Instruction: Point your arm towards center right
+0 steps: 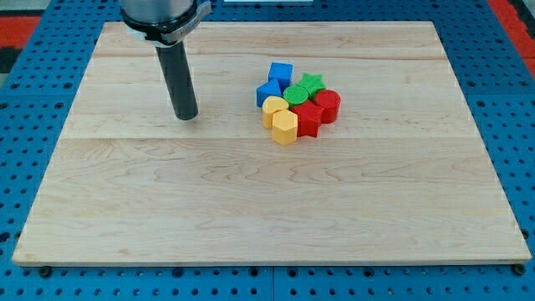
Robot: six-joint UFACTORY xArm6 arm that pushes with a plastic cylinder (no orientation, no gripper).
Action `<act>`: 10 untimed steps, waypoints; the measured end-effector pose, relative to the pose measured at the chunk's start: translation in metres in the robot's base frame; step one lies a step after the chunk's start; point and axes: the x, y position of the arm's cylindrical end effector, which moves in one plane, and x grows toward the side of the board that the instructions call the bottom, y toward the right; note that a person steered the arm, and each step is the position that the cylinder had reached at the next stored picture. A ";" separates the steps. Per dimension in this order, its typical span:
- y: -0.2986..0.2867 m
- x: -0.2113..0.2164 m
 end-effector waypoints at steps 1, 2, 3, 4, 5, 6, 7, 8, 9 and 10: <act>0.000 0.004; 0.000 0.006; 0.000 0.006; 0.003 0.017; 0.009 0.021; 0.020 0.030; 0.025 0.031; 0.025 0.031; 0.025 0.033; 0.025 0.034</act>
